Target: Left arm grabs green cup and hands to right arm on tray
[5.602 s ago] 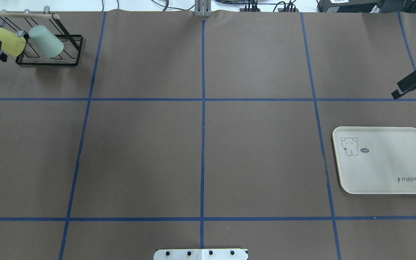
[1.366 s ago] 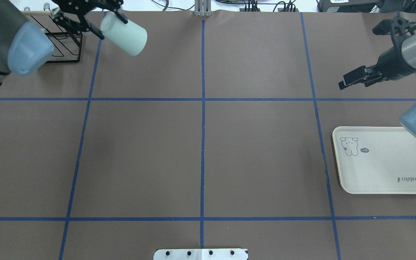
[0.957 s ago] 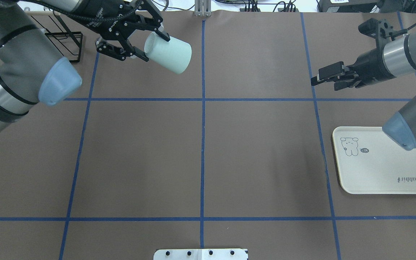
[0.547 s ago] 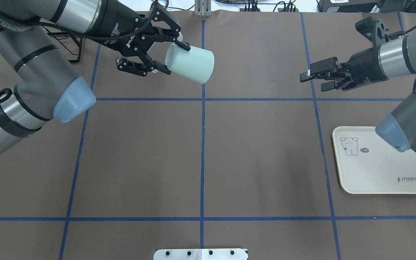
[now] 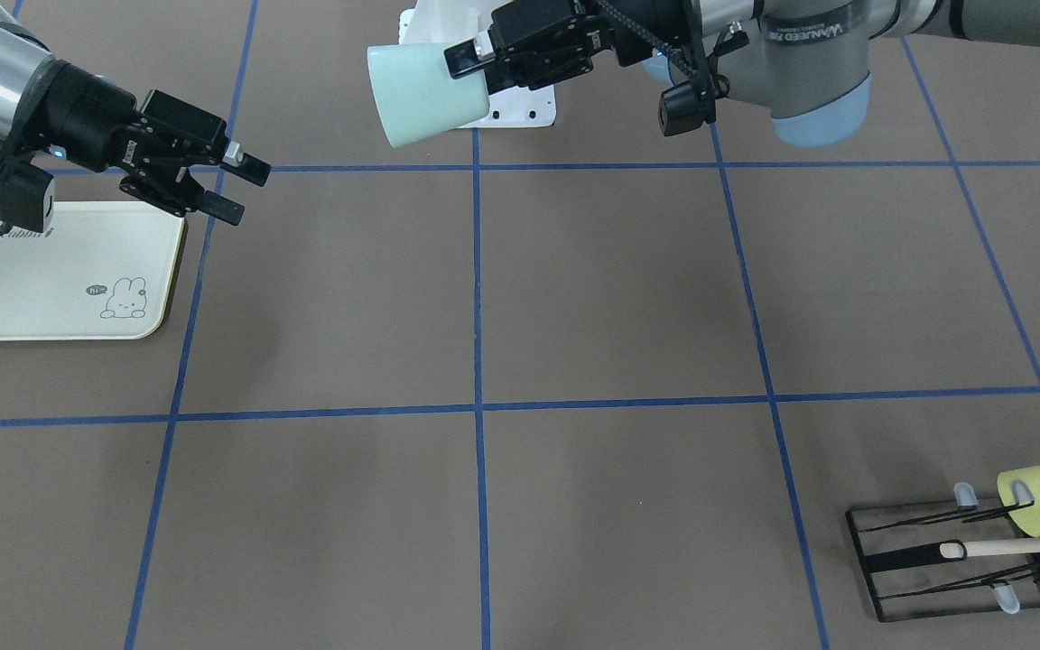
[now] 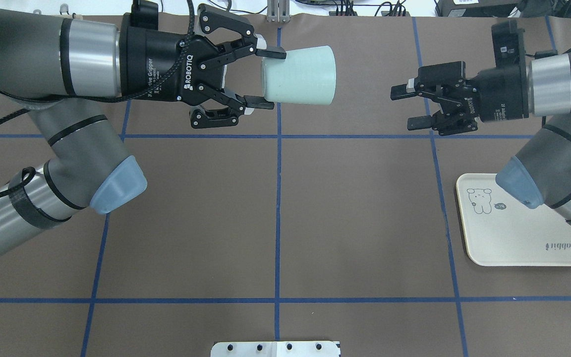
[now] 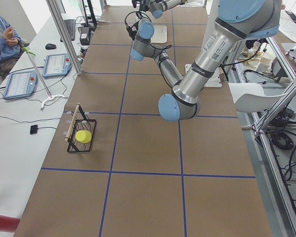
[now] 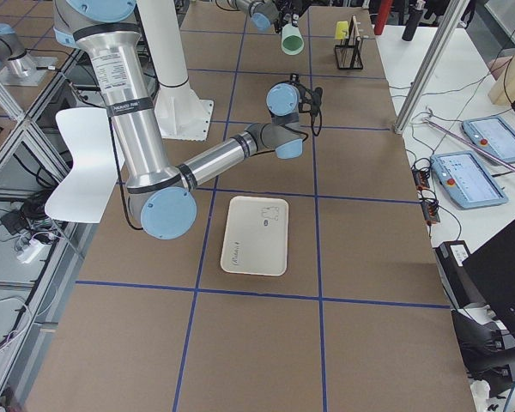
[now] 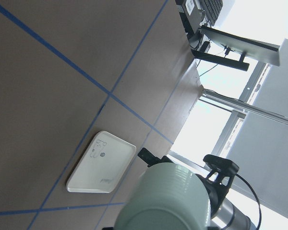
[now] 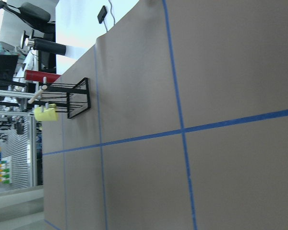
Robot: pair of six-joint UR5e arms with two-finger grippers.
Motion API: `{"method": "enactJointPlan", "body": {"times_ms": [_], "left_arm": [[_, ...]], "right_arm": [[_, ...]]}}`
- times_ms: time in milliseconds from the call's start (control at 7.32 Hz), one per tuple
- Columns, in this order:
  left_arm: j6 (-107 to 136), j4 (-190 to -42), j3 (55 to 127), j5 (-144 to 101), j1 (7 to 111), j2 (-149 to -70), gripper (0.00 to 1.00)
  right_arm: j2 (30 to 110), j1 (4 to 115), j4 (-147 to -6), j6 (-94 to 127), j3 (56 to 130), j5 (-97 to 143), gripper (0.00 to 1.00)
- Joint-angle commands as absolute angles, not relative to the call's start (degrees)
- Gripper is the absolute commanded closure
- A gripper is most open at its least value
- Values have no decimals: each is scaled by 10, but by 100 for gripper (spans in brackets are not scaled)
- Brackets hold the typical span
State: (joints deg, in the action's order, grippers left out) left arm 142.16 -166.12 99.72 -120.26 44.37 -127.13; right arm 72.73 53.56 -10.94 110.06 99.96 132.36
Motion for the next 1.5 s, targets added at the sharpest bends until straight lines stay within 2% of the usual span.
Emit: {"method": "enactJointPlan", "body": {"times_ms": [0,410,1366], "left_arm": [[1462,-1756,986,-1187,420,-1243,100],[1493,-1816,987,-1179,417,-1232,100],[1518,-1847,984,-1150,406,-1232,100]], "right_arm": [[715,496,-14,1184,999,1264,1],[678,454,35,1290,1000,1209,1],[675,389,103,1302,1002,1132,2]]}}
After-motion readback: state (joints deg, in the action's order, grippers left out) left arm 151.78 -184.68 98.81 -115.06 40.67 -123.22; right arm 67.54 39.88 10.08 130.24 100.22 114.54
